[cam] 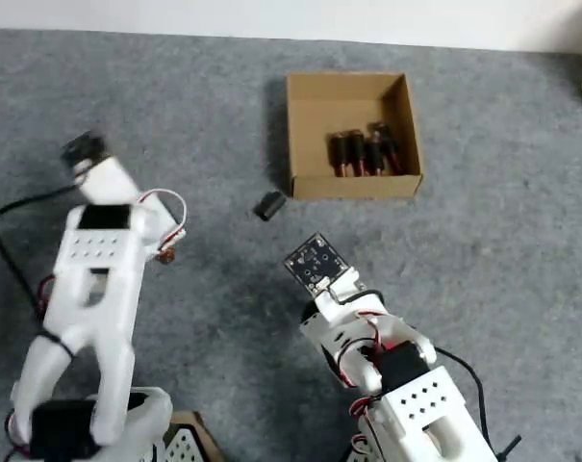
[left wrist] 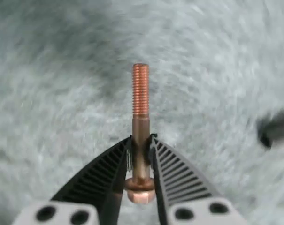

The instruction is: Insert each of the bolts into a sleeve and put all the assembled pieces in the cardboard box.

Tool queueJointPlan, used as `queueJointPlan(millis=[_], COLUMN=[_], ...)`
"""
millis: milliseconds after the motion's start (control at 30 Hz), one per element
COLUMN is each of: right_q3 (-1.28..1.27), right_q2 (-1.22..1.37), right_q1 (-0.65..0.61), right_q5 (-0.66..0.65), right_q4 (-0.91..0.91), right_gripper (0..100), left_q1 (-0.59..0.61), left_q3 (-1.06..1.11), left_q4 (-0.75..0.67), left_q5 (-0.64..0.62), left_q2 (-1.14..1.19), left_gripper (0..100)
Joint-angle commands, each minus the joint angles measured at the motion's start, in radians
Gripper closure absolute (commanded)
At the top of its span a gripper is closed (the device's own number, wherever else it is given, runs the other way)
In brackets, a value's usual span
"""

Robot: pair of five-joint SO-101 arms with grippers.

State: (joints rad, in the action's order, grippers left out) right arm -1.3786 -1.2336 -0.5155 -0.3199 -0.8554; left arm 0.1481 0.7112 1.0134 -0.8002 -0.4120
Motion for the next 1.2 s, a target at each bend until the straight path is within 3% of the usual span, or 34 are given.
queueJointPlan(millis=[0,133,300,500,600,733,800,933,1167], right_q3=[0.002,0.002,0.002,0.001,0.001,0.001,0.001,0.001,0.001], right_q2=[-0.013,-0.013,-0.013,-0.013,-0.012,-0.012,-0.012,-0.012,-0.012], right_q1=[-0.002,-0.002,-0.002,-0.002,-0.002,-0.002,-0.002,-0.002,-0.002], right_q5=[-0.012,-0.012,-0.012,-0.012,-0.012,-0.012,-0.012,-0.012,-0.012], right_q4=[0.022,0.022,0.021,0.019,0.019,0.019,0.019,0.019,0.019], right_gripper=[99.3,99.3,99.3,99.3,99.3,99.3,99.3,99.3,99.3], left_q1=[0.012,0.004,0.012,0.004,0.004,0.004,0.004,0.004,0.005], left_q3=[0.035,0.082,0.102,0.130,0.130,0.130,0.130,0.136,0.226], left_q4=[-0.002,-0.002,0.003,0.000,0.000,0.000,0.002,0.008,0.006], left_q5=[-0.135,-0.209,-0.436,-0.597,-0.675,-0.677,-0.620,-0.341,0.327], left_q2=[-0.091,-0.097,-0.097,-0.099,-0.101,-0.101,-0.104,-0.099,-0.105], left_gripper=[99,99,99,98,90,70,60,44,36])
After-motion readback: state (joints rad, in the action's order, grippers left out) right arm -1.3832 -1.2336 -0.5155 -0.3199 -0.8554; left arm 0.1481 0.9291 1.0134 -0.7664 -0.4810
